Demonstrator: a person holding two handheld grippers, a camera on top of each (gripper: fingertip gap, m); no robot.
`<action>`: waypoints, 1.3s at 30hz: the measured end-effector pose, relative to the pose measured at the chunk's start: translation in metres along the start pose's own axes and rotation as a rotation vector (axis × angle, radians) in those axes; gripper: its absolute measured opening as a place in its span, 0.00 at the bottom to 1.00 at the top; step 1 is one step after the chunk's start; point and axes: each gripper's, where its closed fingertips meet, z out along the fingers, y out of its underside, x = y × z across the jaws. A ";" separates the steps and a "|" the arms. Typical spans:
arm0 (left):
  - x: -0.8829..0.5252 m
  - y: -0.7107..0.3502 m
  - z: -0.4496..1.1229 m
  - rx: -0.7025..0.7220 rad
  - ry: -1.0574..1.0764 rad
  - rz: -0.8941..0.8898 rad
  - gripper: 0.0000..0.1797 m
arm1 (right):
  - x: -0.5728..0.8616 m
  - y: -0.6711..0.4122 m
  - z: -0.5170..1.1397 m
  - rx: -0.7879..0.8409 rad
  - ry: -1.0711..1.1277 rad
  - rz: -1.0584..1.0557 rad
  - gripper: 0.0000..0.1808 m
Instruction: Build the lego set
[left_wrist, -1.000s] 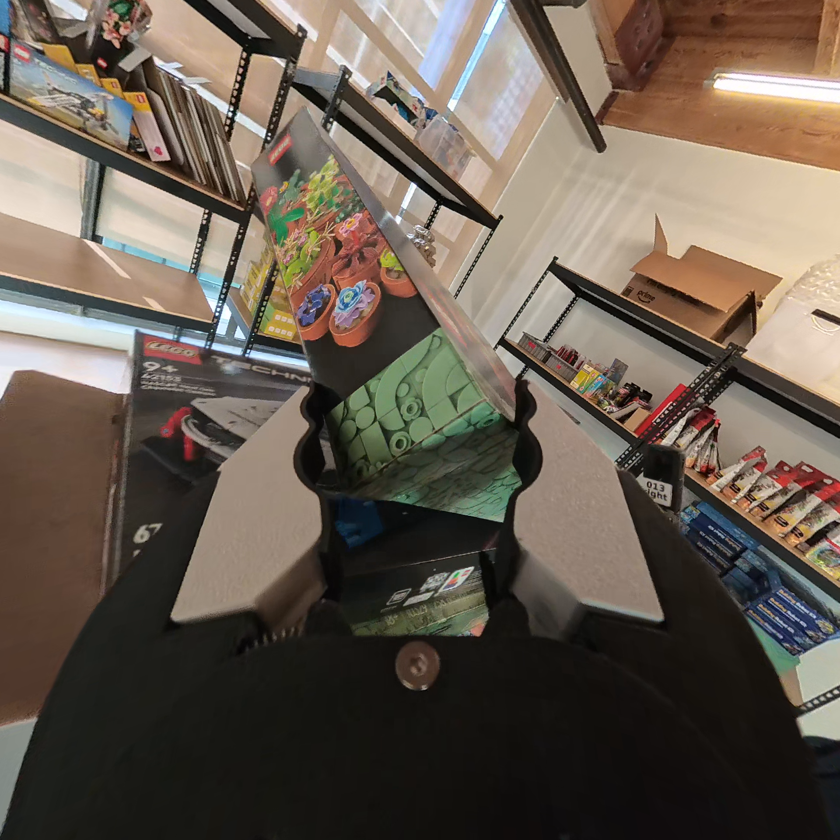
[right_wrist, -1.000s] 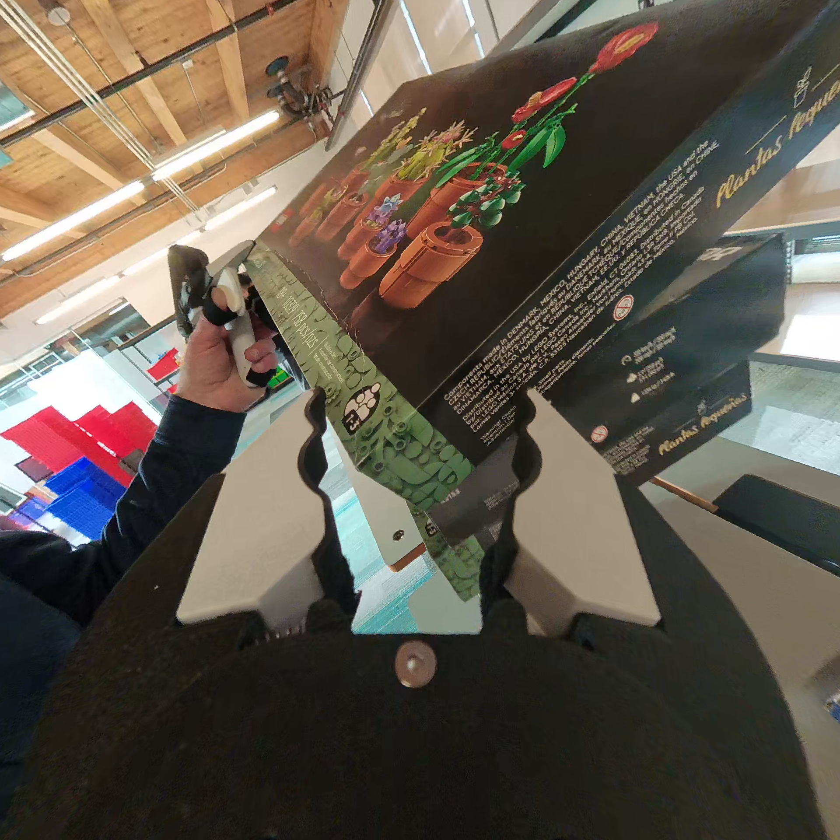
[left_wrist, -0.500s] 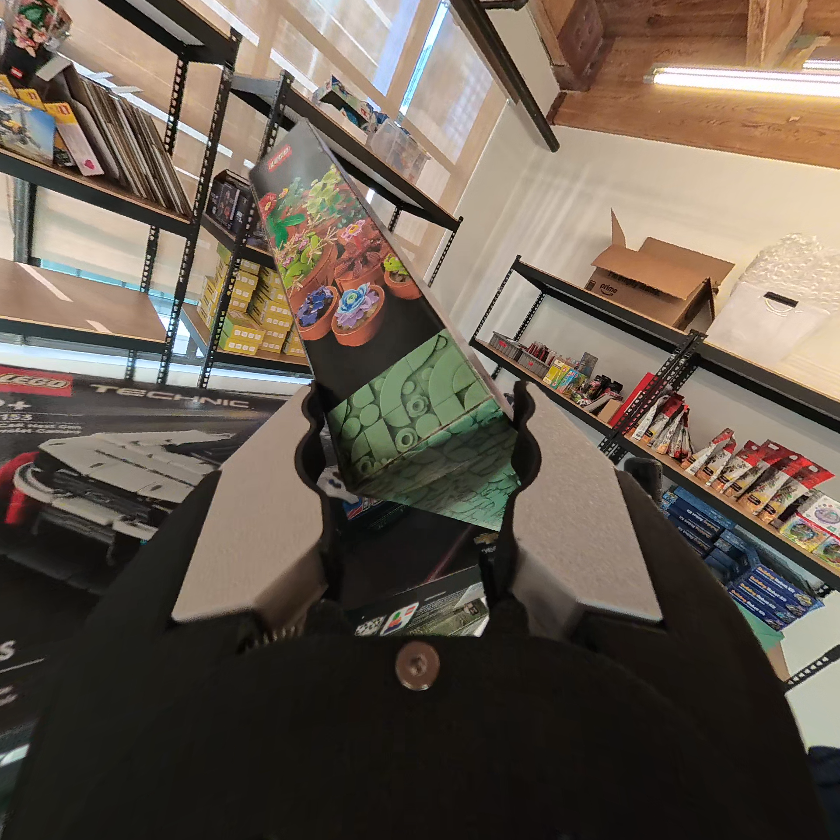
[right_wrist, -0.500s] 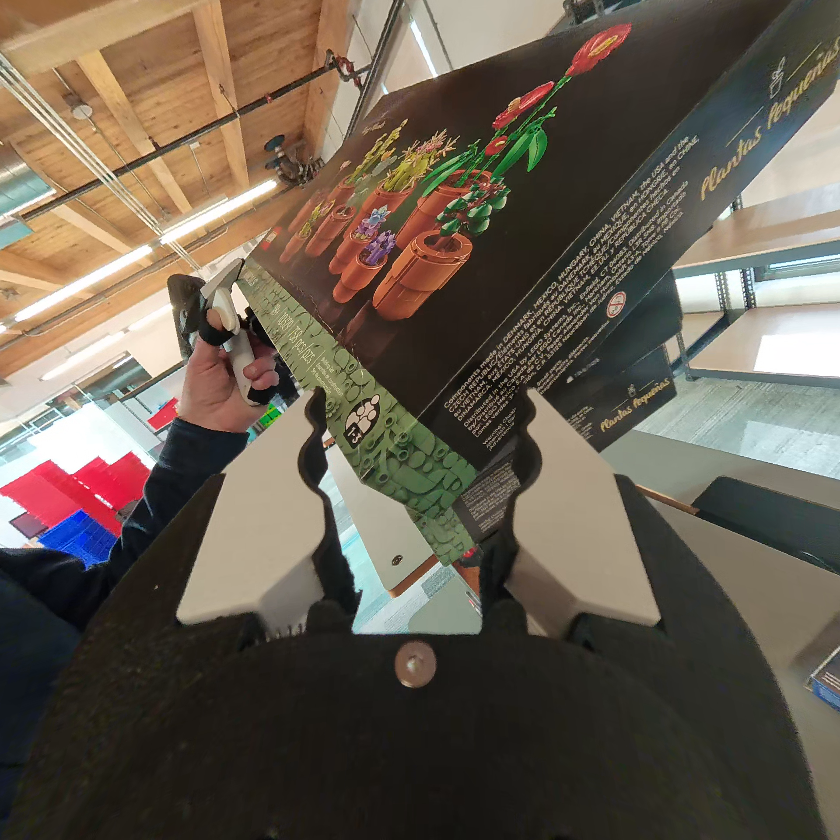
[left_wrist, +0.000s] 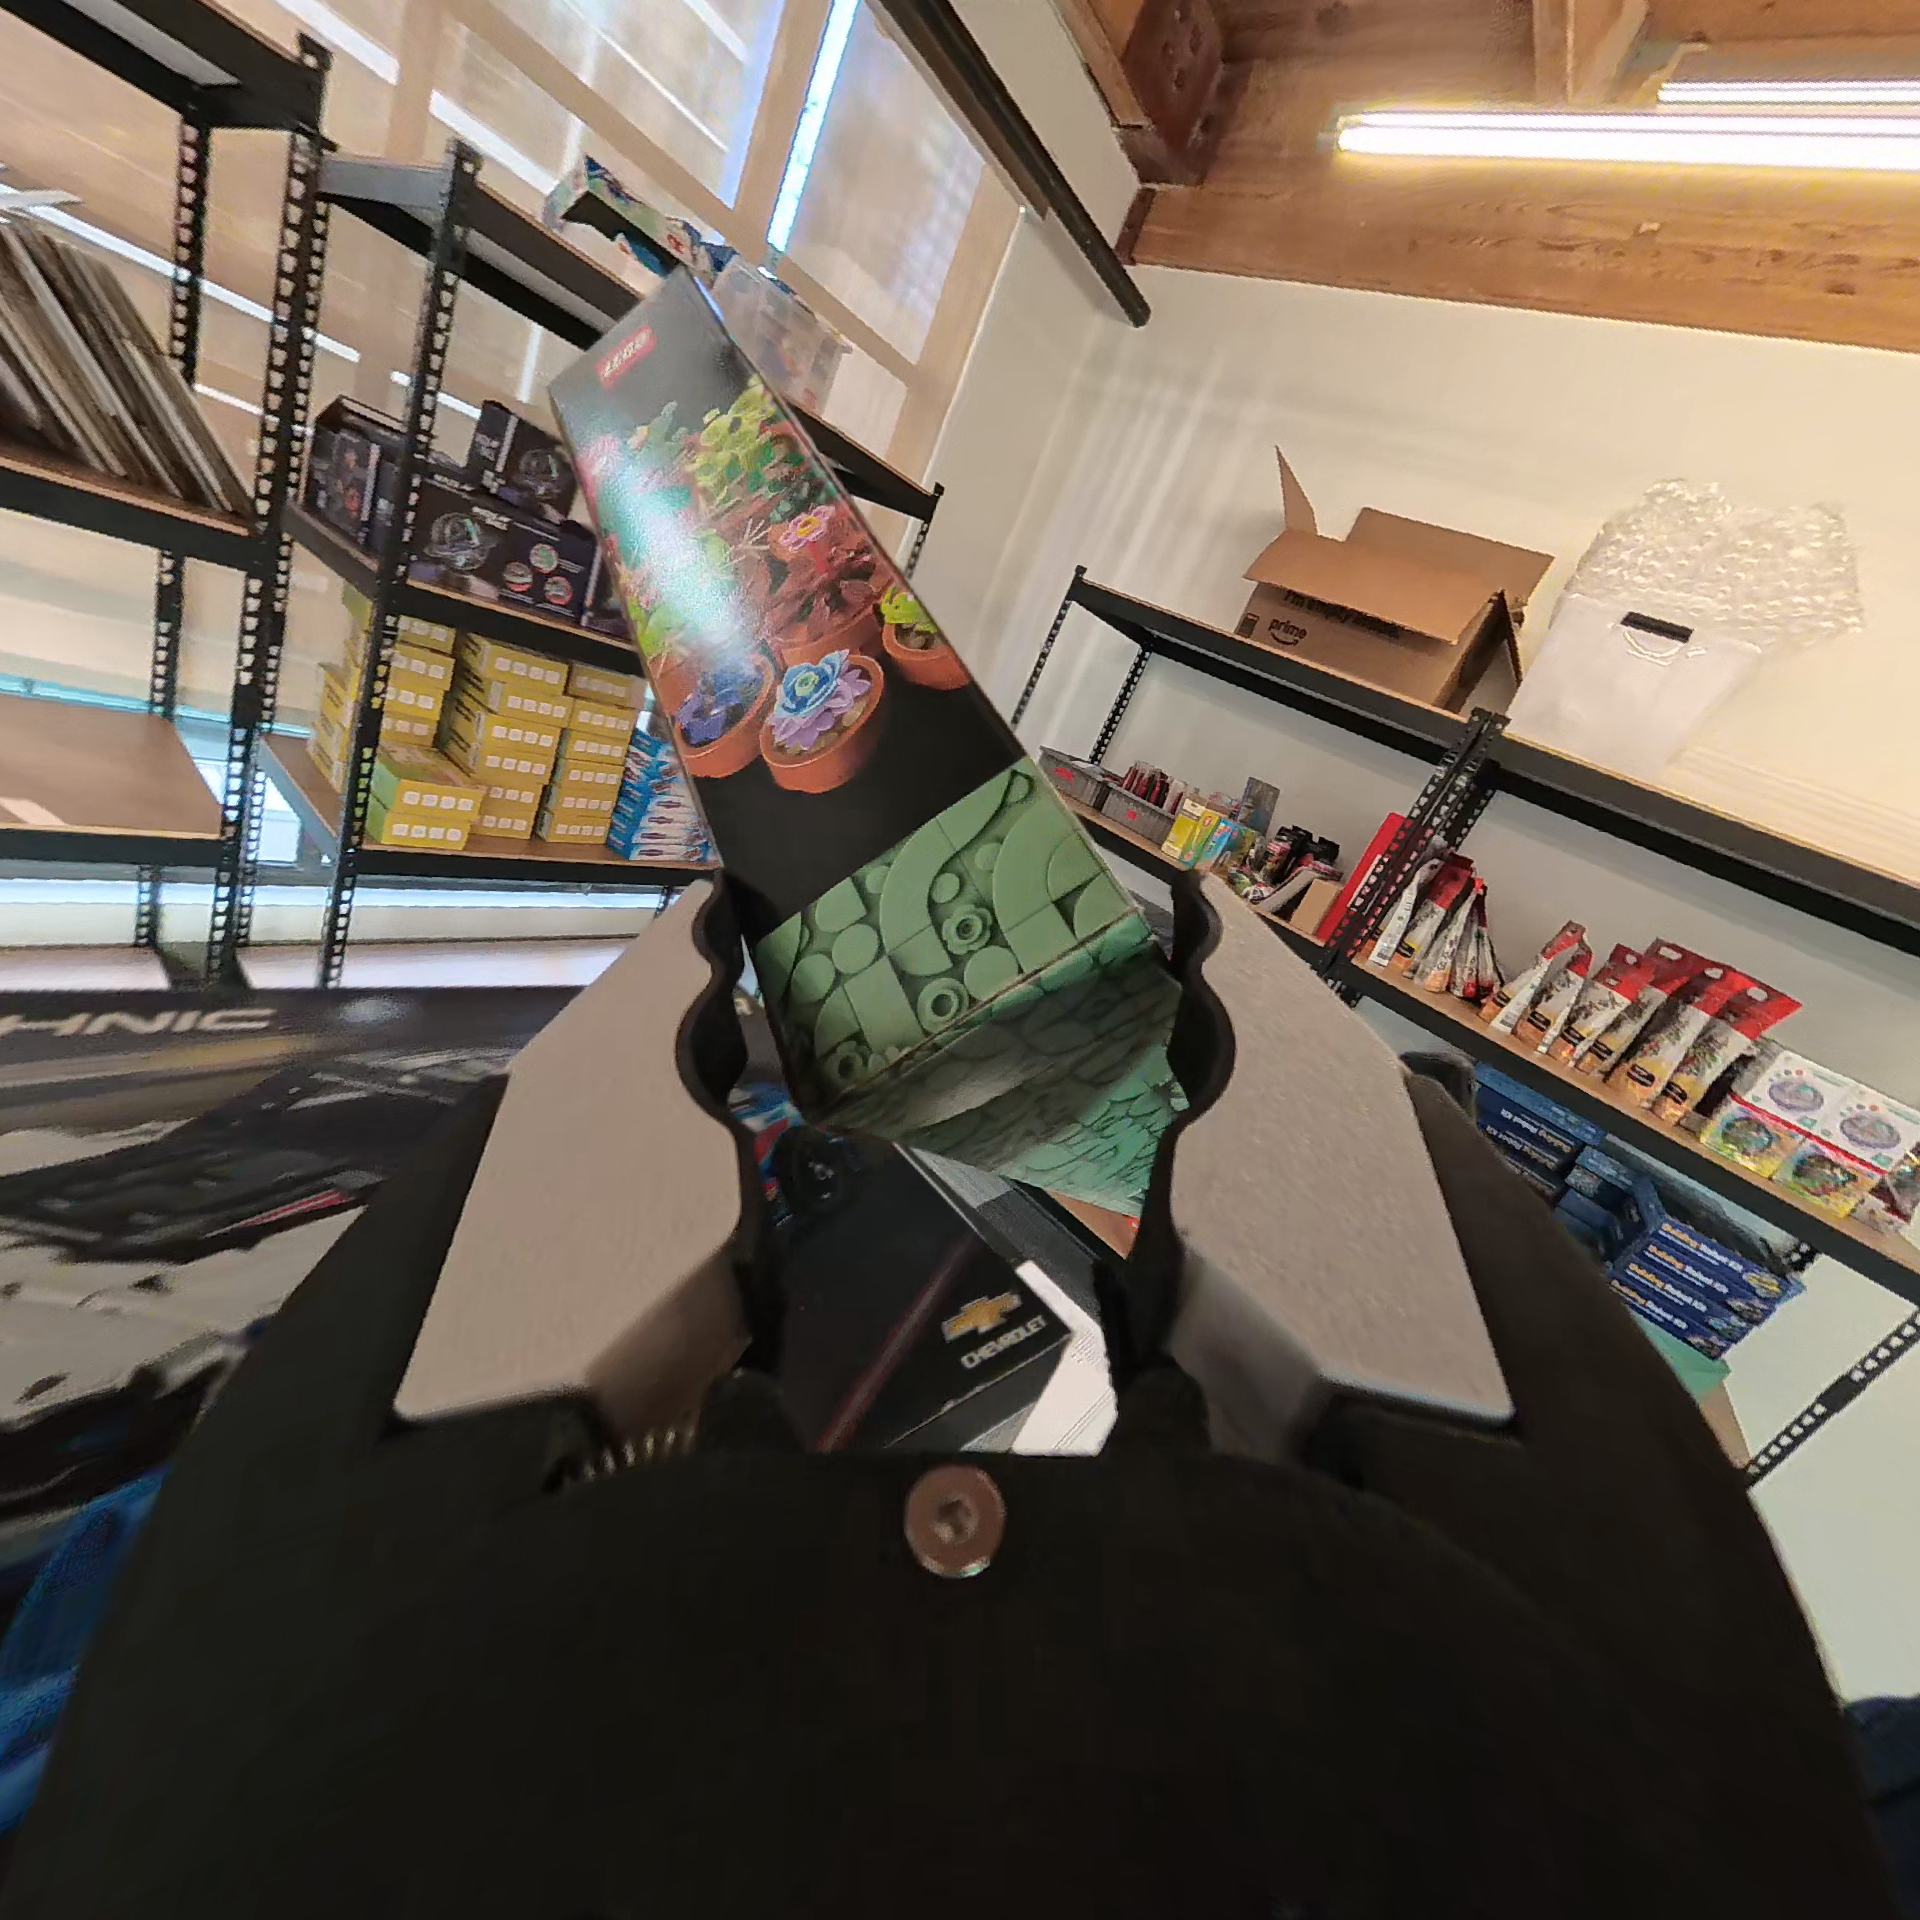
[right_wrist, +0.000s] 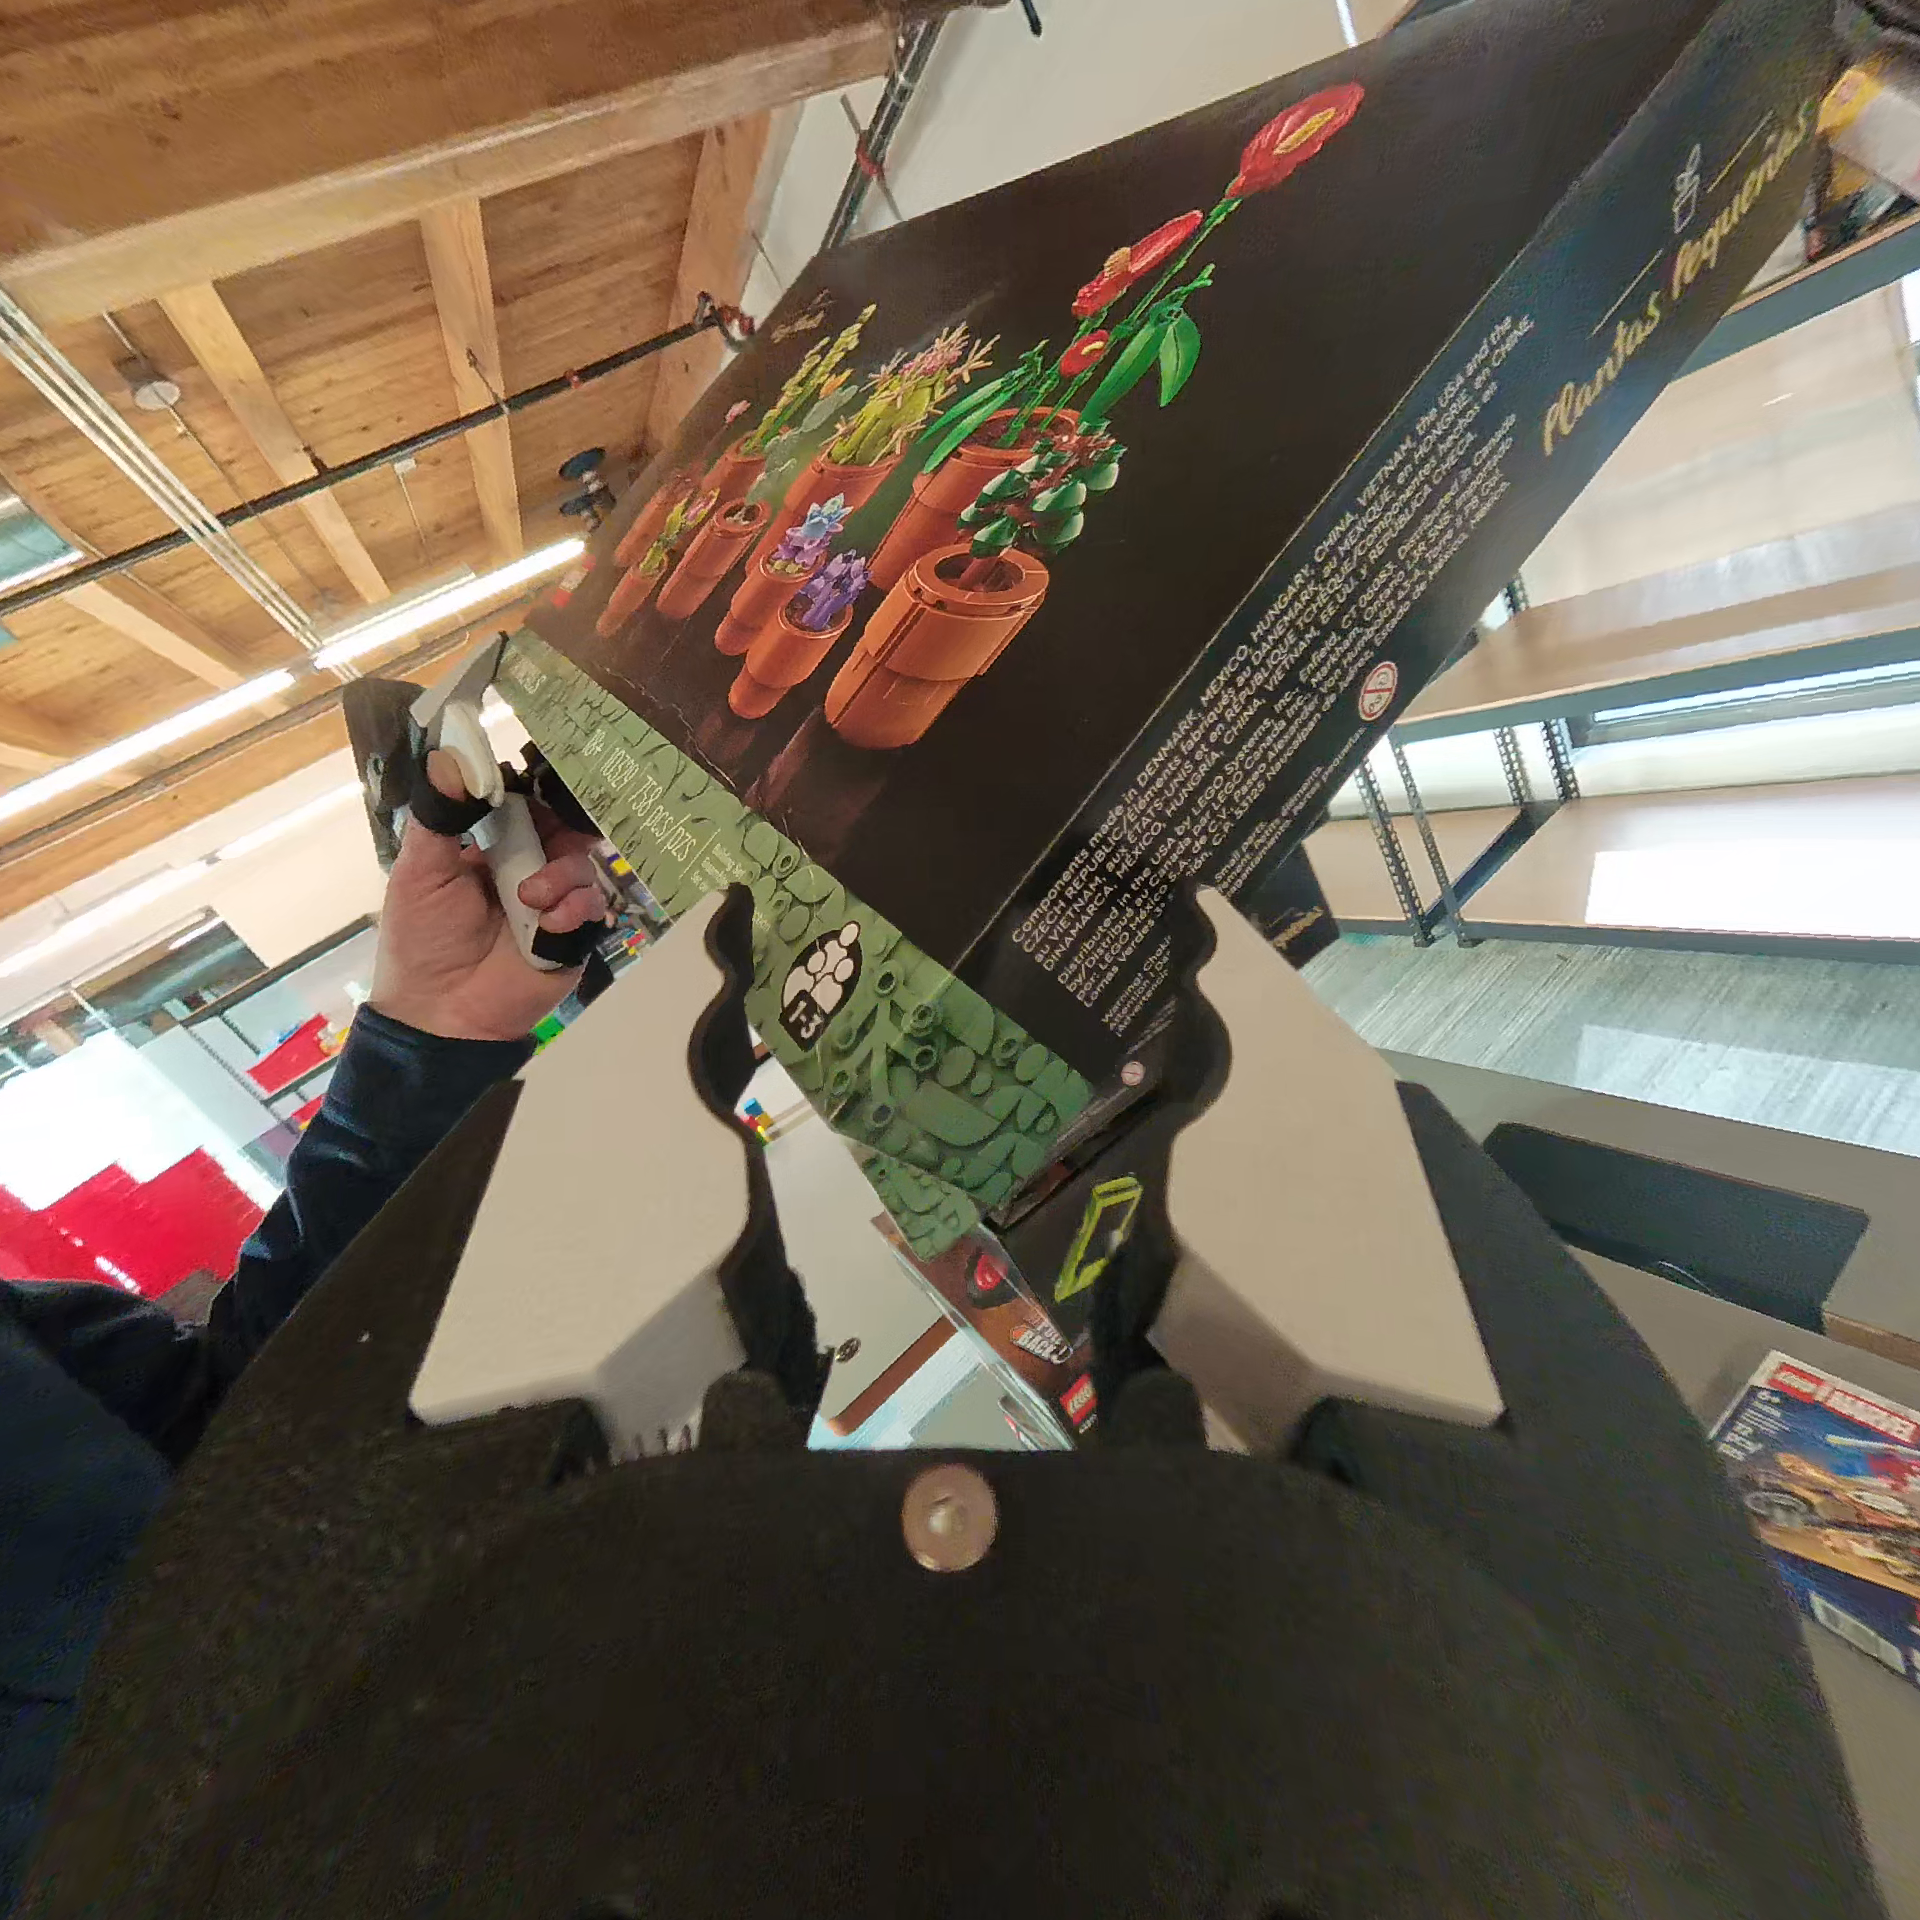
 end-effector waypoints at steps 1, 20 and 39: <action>0.006 0.002 0.005 -0.001 0.012 0.006 0.46 | 0.003 -0.002 -0.006 0.007 0.007 0.000 0.44; 0.120 0.096 0.105 -0.107 0.231 0.053 0.43 | 0.078 -0.001 -0.159 0.148 0.235 0.071 0.43; 0.138 0.295 0.132 -0.373 0.228 -0.110 0.43 | 0.141 0.100 -0.316 0.057 0.468 0.202 0.43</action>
